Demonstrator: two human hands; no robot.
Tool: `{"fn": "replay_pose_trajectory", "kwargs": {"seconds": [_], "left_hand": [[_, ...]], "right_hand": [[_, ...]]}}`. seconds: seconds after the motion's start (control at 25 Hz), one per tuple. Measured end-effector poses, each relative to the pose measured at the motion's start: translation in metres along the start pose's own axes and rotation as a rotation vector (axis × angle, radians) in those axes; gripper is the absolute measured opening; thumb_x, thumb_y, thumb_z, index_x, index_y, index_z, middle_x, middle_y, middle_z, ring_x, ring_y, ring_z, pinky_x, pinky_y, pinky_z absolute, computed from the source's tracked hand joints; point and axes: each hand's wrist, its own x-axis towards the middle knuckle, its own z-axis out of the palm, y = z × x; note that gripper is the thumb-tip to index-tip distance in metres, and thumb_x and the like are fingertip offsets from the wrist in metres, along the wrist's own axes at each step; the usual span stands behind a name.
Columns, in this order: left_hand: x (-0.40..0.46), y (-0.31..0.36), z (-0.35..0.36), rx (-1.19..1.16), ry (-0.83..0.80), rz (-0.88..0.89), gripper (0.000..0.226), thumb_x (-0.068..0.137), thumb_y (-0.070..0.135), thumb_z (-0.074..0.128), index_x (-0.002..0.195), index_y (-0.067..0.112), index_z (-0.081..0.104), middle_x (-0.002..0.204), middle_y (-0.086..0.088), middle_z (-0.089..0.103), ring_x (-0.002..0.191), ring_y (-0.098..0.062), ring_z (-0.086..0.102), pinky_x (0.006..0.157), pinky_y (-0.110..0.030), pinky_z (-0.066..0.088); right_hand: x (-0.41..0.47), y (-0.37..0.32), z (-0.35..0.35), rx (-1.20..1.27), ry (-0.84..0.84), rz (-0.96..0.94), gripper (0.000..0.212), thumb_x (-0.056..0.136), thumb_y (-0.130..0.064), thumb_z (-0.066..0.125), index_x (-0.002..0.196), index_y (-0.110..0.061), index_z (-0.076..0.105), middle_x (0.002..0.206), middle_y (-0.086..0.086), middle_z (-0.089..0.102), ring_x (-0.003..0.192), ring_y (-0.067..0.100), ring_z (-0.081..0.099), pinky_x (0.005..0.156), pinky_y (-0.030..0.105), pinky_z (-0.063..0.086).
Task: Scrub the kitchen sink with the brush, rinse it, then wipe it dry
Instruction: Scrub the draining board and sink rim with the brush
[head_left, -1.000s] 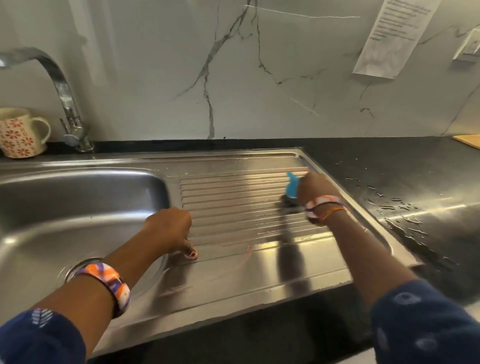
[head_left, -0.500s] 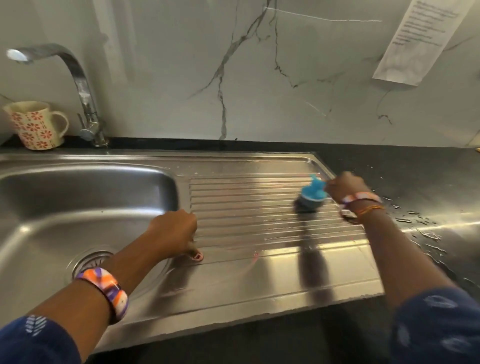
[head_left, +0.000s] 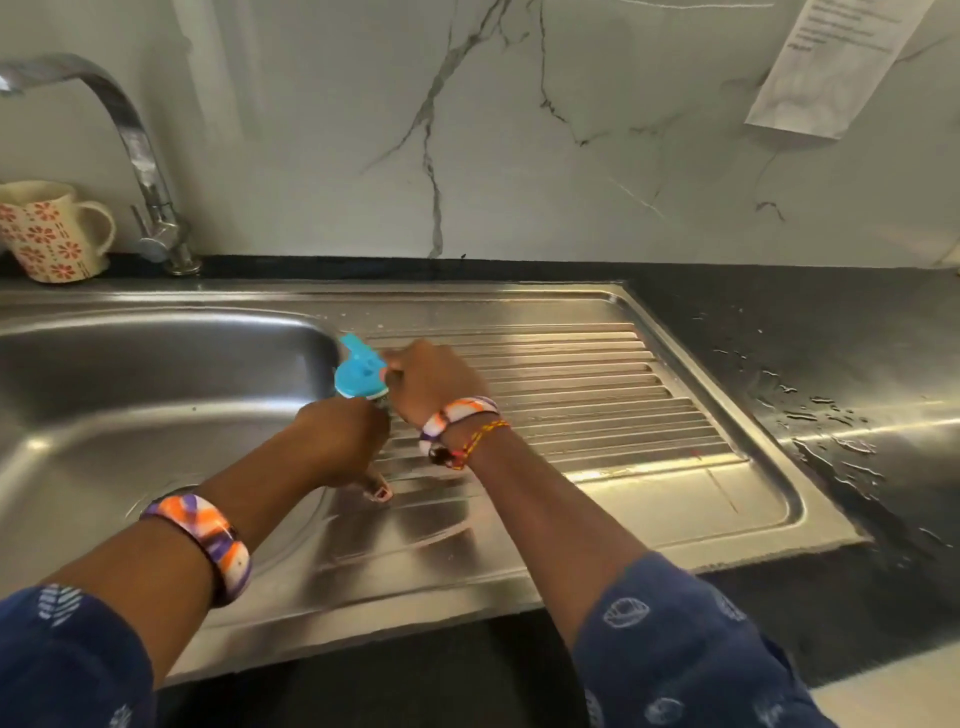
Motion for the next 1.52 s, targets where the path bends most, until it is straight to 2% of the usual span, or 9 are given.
{"fn": "replay_pose_trajectory", "kwargs": {"seconds": [0.12,0.28,0.52,0.64,0.72,0.84,0.96,1.24,1.52], "left_hand": [[-0.004,0.001,0.003,0.025,0.018,-0.009,0.050,0.079,0.051,0.067,0.108,0.011,0.060,0.102,-0.006,0.060,0.087,-0.019,0.055,0.070,-0.026,0.041],[-0.007,0.002,0.008,0.023,0.026,-0.025,0.046,0.083,0.049,0.064,0.103,0.008,0.062,0.095,-0.009,0.059,0.077,-0.017,0.045,0.066,-0.027,0.036],[-0.001,-0.002,0.010,0.026,0.019,-0.007,0.045,0.081,0.049,0.066,0.099,0.008,0.063,0.103,-0.009,0.064,0.087,-0.022,0.059,0.068,-0.027,0.040],[0.001,-0.004,0.006,0.022,0.038,0.003,0.041,0.078,0.051,0.068,0.072,0.013,0.054,0.081,-0.003,0.056,0.075,-0.017,0.050,0.064,-0.026,0.037],[-0.001,-0.006,0.008,-0.025,0.045,0.005,0.047,0.078,0.051,0.068,0.060,0.016,0.043,0.067,0.003,0.046,0.073,-0.016,0.049,0.061,-0.028,0.038],[-0.017,-0.030,0.022,-0.161,0.041,0.019,0.039,0.079,0.053,0.065,0.097,0.018,0.066,0.097,0.000,0.064,0.099,-0.019,0.057,0.081,-0.031,0.048],[-0.052,-0.084,0.038,-0.210,0.058,-0.099,0.065,0.083,0.056,0.059,0.139,0.027,0.045,0.140,0.005,0.047,0.130,-0.016,0.042,0.103,-0.028,0.037],[-0.166,-0.244,0.057,-0.209,0.208,-0.503,0.060,0.091,0.050,0.050,0.140,0.018,0.041,0.146,-0.003,0.039,0.132,-0.022,0.040,0.106,-0.035,0.039],[-0.227,-0.353,0.081,-0.129,0.302,-0.701,0.081,0.093,0.052,0.042,0.149,0.002,0.012,0.156,-0.019,0.010,0.146,-0.028,0.010,0.118,-0.035,0.012]], "right_hand": [[0.012,0.038,-0.007,0.048,0.091,0.023,0.031,0.095,-0.022,0.047,0.118,-0.013,0.065,0.108,0.015,0.067,0.096,0.027,0.063,0.072,0.026,0.041],[0.002,0.150,-0.076,0.076,0.247,0.378,0.034,0.093,-0.028,0.055,0.110,0.000,0.064,0.094,0.016,0.062,0.089,0.028,0.060,0.073,0.030,0.041],[-0.024,0.207,-0.116,0.011,0.377,0.750,0.033,0.096,-0.018,0.049,0.116,0.007,0.058,0.115,0.023,0.061,0.092,0.034,0.055,0.077,0.033,0.041],[-0.007,0.150,-0.080,0.070,0.311,0.555,0.032,0.096,-0.017,0.049,0.118,0.005,0.059,0.110,0.020,0.063,0.097,0.031,0.059,0.081,0.032,0.044],[0.004,0.099,-0.045,0.156,0.223,0.339,0.030,0.094,-0.018,0.052,0.114,0.000,0.066,0.085,0.013,0.061,0.078,0.022,0.057,0.068,0.025,0.040],[0.018,0.028,-0.008,0.318,0.143,0.146,0.028,0.093,-0.016,0.052,0.114,-0.006,0.067,0.057,-0.004,0.045,0.051,0.007,0.039,0.049,0.016,0.032],[0.035,-0.040,0.013,0.394,0.092,0.002,0.028,0.092,-0.016,0.052,0.115,-0.009,0.067,0.055,-0.003,0.048,0.044,0.003,0.041,0.047,0.013,0.032],[0.077,-0.219,0.077,0.499,-0.075,-0.261,0.030,0.094,-0.018,0.052,0.122,-0.012,0.063,0.047,-0.016,0.043,0.038,0.001,0.039,0.043,0.009,0.028],[0.116,-0.386,0.151,0.724,-0.214,-0.310,0.039,0.090,-0.003,0.046,0.127,-0.012,0.059,0.057,0.002,0.051,0.024,0.001,0.034,0.030,0.009,0.024]]}}
